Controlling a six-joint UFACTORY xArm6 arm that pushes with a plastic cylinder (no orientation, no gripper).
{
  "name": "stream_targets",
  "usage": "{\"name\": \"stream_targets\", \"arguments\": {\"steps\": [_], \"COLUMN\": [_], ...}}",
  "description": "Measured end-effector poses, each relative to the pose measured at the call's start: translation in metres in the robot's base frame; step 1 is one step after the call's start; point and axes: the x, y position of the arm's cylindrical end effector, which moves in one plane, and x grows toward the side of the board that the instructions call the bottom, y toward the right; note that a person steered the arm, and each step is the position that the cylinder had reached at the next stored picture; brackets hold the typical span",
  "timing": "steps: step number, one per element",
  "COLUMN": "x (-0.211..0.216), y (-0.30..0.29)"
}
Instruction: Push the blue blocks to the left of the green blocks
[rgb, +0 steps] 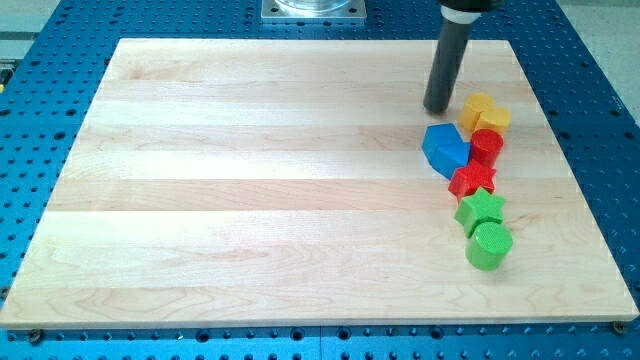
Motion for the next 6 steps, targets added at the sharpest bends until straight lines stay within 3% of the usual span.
{"name": "stream_targets", "arguments": {"steps": [1,2,3,4,5,6], "x": [0.072,0.114,0.142,0.117,0.154,0.168], "y": [-0.011,-0.011,-0.011,-0.027,-0.056,-0.029]}}
